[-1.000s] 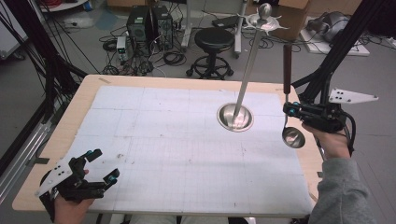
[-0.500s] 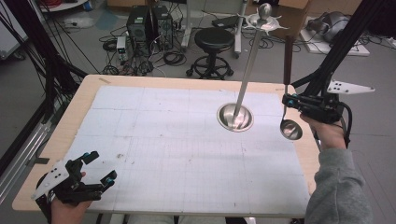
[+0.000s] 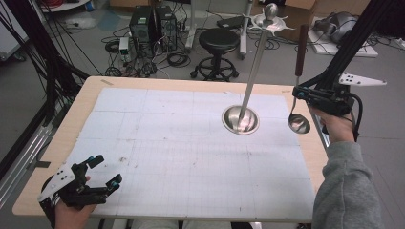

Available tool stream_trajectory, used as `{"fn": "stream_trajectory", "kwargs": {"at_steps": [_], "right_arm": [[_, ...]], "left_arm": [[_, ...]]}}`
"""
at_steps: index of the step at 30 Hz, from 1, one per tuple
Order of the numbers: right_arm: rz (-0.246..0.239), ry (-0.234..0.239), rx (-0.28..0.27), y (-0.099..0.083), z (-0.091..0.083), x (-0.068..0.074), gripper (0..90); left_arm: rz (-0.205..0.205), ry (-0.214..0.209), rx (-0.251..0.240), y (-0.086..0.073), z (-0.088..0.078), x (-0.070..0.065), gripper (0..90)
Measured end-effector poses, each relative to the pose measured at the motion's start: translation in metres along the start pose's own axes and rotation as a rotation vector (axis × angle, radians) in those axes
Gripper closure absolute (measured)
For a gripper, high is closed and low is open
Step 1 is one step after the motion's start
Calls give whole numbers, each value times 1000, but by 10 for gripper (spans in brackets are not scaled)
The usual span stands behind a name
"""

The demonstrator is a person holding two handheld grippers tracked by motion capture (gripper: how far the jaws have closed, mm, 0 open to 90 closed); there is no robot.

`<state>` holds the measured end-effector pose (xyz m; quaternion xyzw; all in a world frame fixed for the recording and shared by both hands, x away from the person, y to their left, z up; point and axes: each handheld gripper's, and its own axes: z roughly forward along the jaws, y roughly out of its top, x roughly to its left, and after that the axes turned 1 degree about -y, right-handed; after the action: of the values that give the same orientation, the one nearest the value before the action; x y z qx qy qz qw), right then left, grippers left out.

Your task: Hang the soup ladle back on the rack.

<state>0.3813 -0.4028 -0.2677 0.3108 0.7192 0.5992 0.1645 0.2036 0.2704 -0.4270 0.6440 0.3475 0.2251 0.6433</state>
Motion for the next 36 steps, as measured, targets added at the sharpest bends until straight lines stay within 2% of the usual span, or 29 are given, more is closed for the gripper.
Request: {"fn": "stream_trajectory", "kwargs": {"at_steps": [6,14,21,28,32,36], "right_arm": [[-4,-30,-9,3,3,3,846],[4,-28,4,5,8,-1,846],[8,13,-10,4,13,-5,846],[26,32,4,1,19,-10,846],[26,59,6,1,21,-9,846],[4,84,3,2,22,-7,846]], "left_arm": [[1,-5,3,0,2,0,19],[-8,-2,0,0,1,2,19],[-18,1,2,-1,0,4,19],[-21,8,3,-2,0,6,19],[-25,9,1,-2,-2,7,19],[-26,13,5,-2,-2,7,19]]}}
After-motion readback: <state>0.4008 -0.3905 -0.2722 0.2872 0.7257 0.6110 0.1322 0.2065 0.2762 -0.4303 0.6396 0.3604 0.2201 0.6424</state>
